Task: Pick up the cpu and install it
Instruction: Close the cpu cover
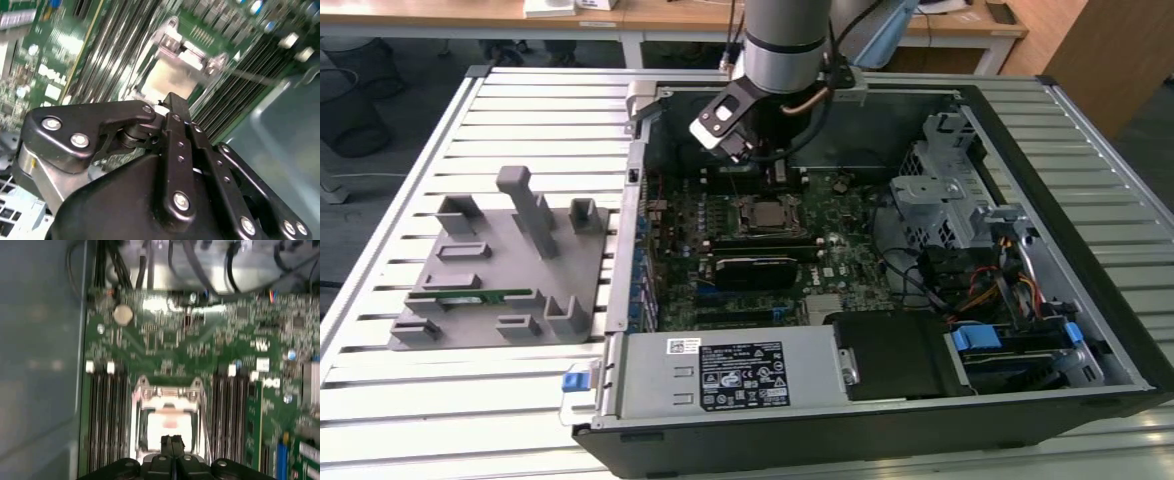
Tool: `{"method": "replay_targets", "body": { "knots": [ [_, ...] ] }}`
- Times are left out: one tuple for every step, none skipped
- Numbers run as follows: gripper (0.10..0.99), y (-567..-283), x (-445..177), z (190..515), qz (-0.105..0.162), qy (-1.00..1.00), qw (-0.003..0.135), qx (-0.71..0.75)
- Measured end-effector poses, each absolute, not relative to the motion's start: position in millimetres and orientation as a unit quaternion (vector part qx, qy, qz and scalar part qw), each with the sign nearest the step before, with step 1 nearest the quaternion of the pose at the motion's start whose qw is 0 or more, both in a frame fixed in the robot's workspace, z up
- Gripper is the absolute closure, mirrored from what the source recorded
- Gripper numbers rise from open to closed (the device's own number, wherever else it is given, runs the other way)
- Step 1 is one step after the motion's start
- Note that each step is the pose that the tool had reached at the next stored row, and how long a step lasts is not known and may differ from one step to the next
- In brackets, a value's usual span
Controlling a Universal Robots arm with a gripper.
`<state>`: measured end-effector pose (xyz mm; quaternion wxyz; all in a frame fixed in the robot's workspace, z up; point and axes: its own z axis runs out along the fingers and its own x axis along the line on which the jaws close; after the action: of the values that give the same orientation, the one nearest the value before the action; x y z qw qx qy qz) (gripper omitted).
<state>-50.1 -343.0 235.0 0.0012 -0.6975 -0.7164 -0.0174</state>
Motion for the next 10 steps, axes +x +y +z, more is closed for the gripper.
{"method": "replay_targets", "body": {
  "knots": [
    [0.98,-343,-54,234,-0.017,-0.716,0.001,-0.697],
    [0.98,-343,-57,233,-0.017,-0.716,0.001,-0.698],
    [0.98,-343,-59,232,-0.017,-0.716,0.001,-0.698],
    [0.98,-343,-61,231,-0.017,-0.716,0.001,-0.697],
    [0.98,-343,-62,230,-0.017,-0.716,0.001,-0.698],
    [0.98,-343,-63,228,-0.017,-0.716,0.001,-0.697],
    [0.98,-343,-65,227,-0.017,-0.716,0.001,-0.698],
    [0.98,-343,-65,226,-0.017,-0.716,0.001,-0.697],
    [0.98,-343,-66,225,-0.017,-0.716,0.001,-0.698],
    [0.98,-343,-67,224,-0.017,-0.716,0.001,-0.698]
  ]
}}
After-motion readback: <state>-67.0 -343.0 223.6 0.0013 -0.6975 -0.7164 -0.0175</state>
